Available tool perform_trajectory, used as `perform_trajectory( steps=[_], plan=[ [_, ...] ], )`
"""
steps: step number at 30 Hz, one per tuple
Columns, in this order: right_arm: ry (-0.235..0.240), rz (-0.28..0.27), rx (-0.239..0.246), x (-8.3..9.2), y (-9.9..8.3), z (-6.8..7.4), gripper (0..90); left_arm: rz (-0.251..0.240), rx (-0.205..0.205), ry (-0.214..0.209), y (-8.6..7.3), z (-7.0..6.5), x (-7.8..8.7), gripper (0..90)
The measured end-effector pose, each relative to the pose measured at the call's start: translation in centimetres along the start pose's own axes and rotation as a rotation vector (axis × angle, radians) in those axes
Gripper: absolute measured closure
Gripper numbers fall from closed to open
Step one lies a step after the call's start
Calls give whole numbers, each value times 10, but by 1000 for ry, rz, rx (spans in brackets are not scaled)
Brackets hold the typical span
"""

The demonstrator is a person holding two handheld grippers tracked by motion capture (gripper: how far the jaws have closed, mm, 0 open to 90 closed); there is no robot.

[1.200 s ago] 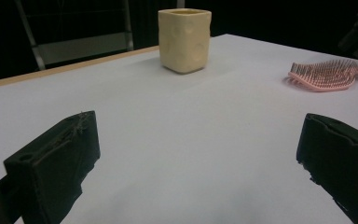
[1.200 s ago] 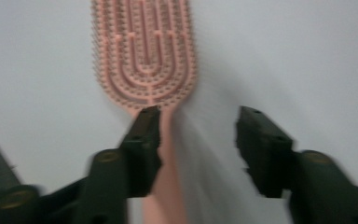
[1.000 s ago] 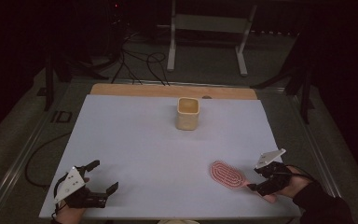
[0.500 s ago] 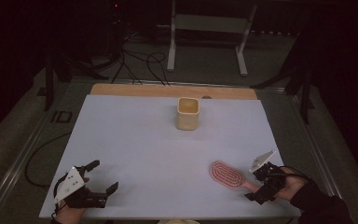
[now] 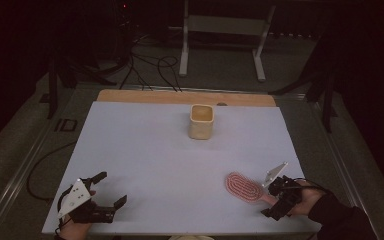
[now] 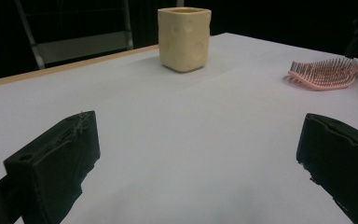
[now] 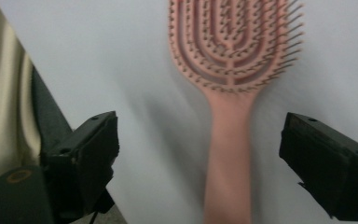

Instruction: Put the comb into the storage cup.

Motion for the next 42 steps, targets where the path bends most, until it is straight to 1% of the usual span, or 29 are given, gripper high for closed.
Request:
perform_trajectory(
  steps=[2,3,5,9,10,12,14,18,19,22,23,24,32,33,40,42],
  plan=[
    [-21,16,11,-2,0,-1,149,0,3,1,0,0,0,3],
    [-23,18,20,-2,0,-1,180,1,3,1,0,0,0,3],
    [-24,13,21,-3,1,-2,226,3,-2,-1,0,0,0,2],
    [-38,24,36,-5,2,-4,339,3,2,-1,0,0,0,3],
    [-39,32,29,-6,3,-4,362,3,-1,-1,0,0,0,3],
    [-48,46,37,-7,3,-5,403,0,2,-1,0,0,0,3],
    [-59,60,21,-8,3,-4,450,1,5,0,0,0,0,3],
    [-83,77,25,-10,4,-7,519,0,3,0,0,0,0,3],
    [-84,82,19,-11,3,-7,529,1,4,0,0,0,0,3],
    [-86,87,23,-12,3,-9,559,-1,3,-1,0,0,0,3],
    [-87,97,25,-13,3,-9,568,-1,4,-1,0,0,0,2],
    [-88,101,19,-14,3,-8,577,0,4,-1,0,1,0,3],
    [-100,113,15,-18,3,-11,647,1,4,0,0,0,0,2],
    [-101,116,9,-18,3,-10,653,1,2,0,0,0,0,3],
    [-100,125,21,-22,3,-9,675,0,5,-2,0,0,0,3],
    [-100,127,14,-23,3,-10,678,2,9,-2,-1,0,0,2]
  ],
)
Point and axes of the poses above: each handheld gripper's, and its own axes: x roughly backward along the jaws, y roughly out of its top, z roughly to its left, the point moved 5 cm from there along -x, roughly forward along the jaws, and after that the axes turned 10 degrees about -z, right-handed, at the moved point
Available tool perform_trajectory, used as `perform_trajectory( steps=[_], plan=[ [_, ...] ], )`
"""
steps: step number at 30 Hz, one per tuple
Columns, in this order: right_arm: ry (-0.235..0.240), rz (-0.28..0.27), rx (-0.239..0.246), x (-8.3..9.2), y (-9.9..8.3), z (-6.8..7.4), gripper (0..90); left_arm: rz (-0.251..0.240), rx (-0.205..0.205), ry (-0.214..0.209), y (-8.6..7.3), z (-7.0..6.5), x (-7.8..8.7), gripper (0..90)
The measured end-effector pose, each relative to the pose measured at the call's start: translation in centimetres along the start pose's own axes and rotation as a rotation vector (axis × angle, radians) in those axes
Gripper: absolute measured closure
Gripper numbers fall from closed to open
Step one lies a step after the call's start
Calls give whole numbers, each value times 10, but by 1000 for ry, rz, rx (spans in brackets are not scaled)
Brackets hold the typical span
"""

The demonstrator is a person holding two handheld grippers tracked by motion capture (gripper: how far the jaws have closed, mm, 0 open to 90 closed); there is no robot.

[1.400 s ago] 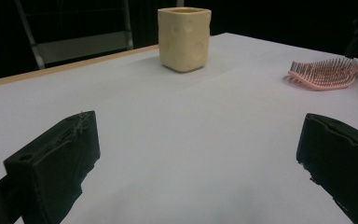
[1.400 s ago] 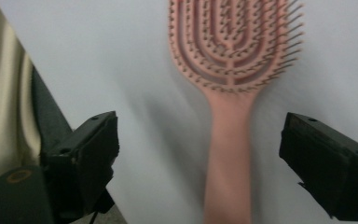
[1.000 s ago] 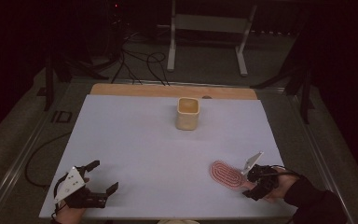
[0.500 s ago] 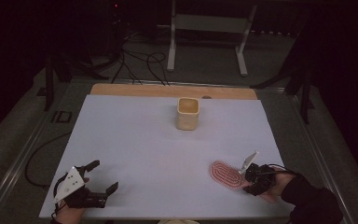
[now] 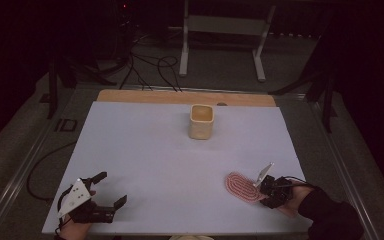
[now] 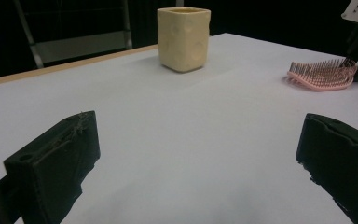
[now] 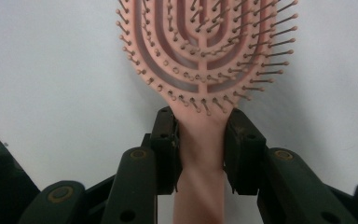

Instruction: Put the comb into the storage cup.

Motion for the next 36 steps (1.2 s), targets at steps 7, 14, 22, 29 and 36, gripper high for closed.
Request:
perform_trajectory(
  steps=[7,14,22,29,36],
  plan=[
    [-7,4,-13,-1,0,1,687,7,-6,-3,-1,-1,0,3],
    [-25,-19,-12,0,-2,3,698,7,-3,-1,-1,0,0,3],
    [-28,-67,31,2,-5,4,701,5,0,1,-1,0,-1,3],
    [-42,-121,22,2,-1,2,702,6,2,2,-1,0,-1,3],
    [-55,-175,30,7,8,-1,702,7,-1,2,-1,0,-1,3]
  ],
)
Point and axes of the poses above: each handheld gripper's, and its own axes: x roughly backward along the jaws, y roughly out of its top, z roughly to its left, the point moved 5 cm from there along -x, roughly forward along the jaws, and after that the axes turned 10 degrees about -z, right-handed, at the moved point
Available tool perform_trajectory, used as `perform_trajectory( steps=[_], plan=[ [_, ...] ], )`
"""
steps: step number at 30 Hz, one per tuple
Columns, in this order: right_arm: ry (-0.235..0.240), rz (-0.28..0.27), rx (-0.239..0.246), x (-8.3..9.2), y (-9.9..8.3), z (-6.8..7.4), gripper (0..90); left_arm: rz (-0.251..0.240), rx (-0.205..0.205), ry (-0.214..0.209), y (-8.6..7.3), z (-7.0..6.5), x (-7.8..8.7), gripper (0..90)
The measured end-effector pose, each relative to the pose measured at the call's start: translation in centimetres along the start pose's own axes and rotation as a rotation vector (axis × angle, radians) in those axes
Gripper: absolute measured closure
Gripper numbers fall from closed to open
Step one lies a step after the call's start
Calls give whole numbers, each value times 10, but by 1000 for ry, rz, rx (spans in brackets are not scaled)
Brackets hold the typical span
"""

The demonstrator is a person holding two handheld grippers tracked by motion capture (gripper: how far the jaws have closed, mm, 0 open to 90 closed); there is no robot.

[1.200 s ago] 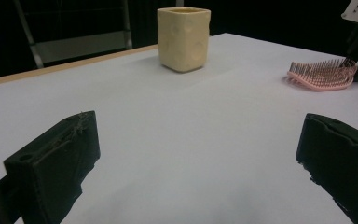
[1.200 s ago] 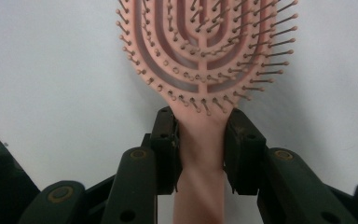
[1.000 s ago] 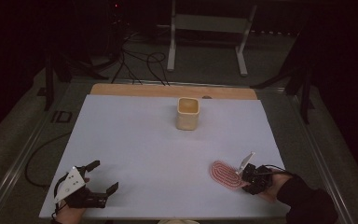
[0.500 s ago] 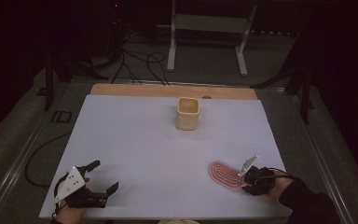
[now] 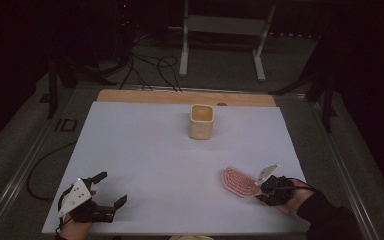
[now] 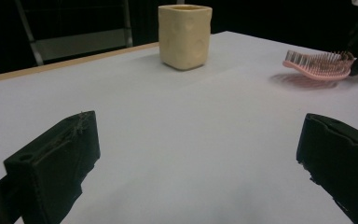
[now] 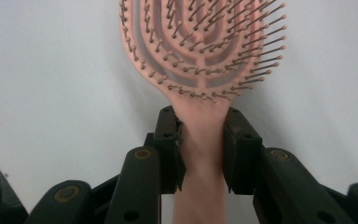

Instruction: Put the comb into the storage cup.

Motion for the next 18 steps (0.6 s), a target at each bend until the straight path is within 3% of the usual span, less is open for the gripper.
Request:
perform_trajectory(
  steps=[1,4,5,10,18],
  plan=[
    [-2,-13,-19,1,2,-1,703,-1,0,-1,0,0,0,3],
    [-31,-55,-5,4,9,-2,704,0,2,0,0,0,0,3],
    [-28,-64,-25,4,11,-1,704,1,-1,0,0,0,0,3],
    [-41,-125,-22,4,22,-1,704,-1,3,0,0,0,0,3],
    [-29,-248,-25,-6,45,5,705,-1,1,-1,0,0,0,3]
  ],
)
Point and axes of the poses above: each handheld gripper's, and its own axes: x roughly backward along the jaws, y roughly out of its top, z roughly to its left, the point moved 5 cm from there along -x, roughly forward along the jaws, and after that the axes turned 10 degrees about -z, right-handed, at the moved point
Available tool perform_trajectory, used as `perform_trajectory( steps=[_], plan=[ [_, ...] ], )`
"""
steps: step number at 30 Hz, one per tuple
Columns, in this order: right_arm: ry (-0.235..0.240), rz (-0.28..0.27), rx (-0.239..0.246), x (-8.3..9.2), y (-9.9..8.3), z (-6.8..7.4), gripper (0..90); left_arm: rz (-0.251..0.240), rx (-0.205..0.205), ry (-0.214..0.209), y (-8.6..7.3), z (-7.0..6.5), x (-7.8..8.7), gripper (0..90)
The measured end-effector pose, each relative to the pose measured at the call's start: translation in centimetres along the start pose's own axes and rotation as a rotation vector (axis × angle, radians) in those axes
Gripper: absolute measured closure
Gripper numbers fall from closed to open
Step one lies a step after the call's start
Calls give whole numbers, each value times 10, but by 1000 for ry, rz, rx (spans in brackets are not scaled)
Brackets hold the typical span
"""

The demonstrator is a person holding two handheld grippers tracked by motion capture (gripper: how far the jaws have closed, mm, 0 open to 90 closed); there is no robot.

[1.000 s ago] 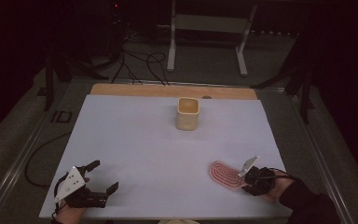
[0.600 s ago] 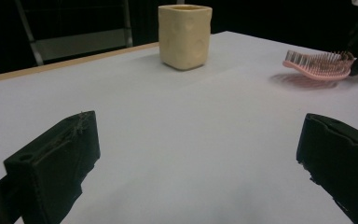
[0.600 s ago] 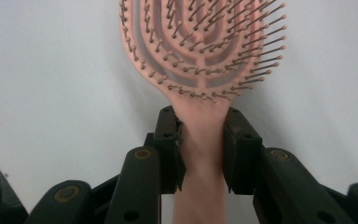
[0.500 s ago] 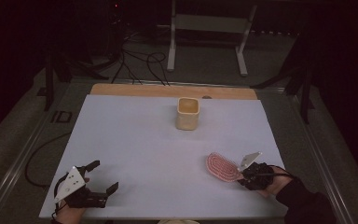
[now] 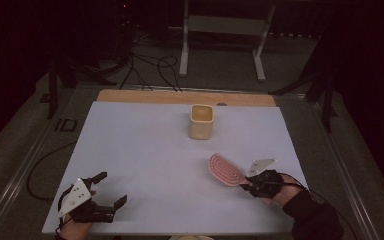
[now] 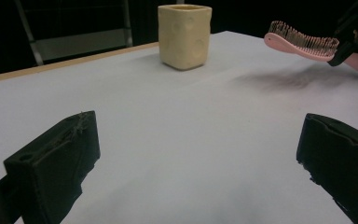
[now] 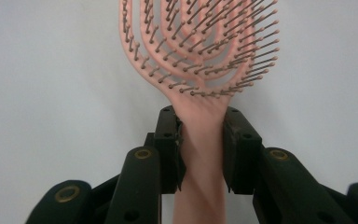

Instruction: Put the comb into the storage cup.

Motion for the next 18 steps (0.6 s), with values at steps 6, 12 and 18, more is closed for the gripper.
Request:
perform_trajectory(
  steps=[6,12,18],
  plan=[
    [-18,-97,-49,-18,18,7,705,0,0,0,0,0,0,2],
    [-42,-214,-102,-23,31,9,706,1,2,-1,0,0,0,2],
    [-59,-266,-139,-28,36,14,707,1,3,-1,0,0,0,3]
  ],
)
Point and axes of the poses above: each handheld gripper's, and its own axes: x roughly backward along the jaws, y roughly out of its top, z roughly to its left, the point moved 5 cm from there along -x, roughly forward along the jaws, and after that the axes turned 10 degrees about -z, right-handed, at the moved point
